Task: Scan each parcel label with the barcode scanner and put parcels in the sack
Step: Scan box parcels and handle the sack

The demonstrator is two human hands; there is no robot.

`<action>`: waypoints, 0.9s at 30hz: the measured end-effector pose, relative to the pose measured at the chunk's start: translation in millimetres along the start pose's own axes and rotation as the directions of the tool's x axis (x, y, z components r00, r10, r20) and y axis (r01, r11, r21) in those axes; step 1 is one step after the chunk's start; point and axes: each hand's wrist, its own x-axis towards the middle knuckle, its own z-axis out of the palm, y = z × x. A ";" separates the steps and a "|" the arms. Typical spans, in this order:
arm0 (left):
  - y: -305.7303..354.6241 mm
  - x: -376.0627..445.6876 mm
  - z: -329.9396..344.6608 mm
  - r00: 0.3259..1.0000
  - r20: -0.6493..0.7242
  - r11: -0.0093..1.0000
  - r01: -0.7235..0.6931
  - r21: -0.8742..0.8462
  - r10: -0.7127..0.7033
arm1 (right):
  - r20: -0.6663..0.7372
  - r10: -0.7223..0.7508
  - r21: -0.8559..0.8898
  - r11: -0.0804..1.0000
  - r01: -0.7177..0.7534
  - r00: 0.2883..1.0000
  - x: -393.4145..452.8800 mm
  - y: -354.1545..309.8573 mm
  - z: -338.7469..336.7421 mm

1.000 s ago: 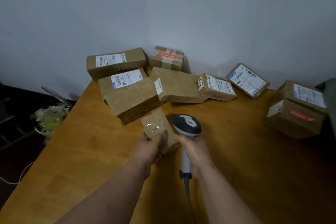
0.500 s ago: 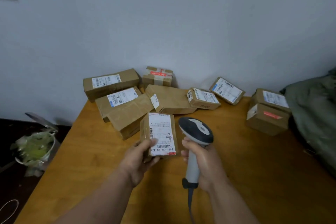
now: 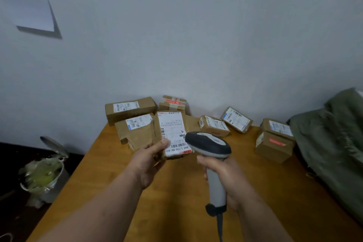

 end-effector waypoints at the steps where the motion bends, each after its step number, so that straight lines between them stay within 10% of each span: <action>1: 2.1 -3.2 1.3 1.000 -0.002 1.000 -0.014 -0.014 0.014 | 0.014 -0.014 -0.016 1.000 0.014 1.000 -5.1 -3.3 -2.3; 27: 2.7 -32.0 21.5 0.990 0.013 0.989 -0.142 -0.041 0.143 | 0.161 -0.098 -0.101 0.988 0.116 0.982 -57.9 -25.6 -38.6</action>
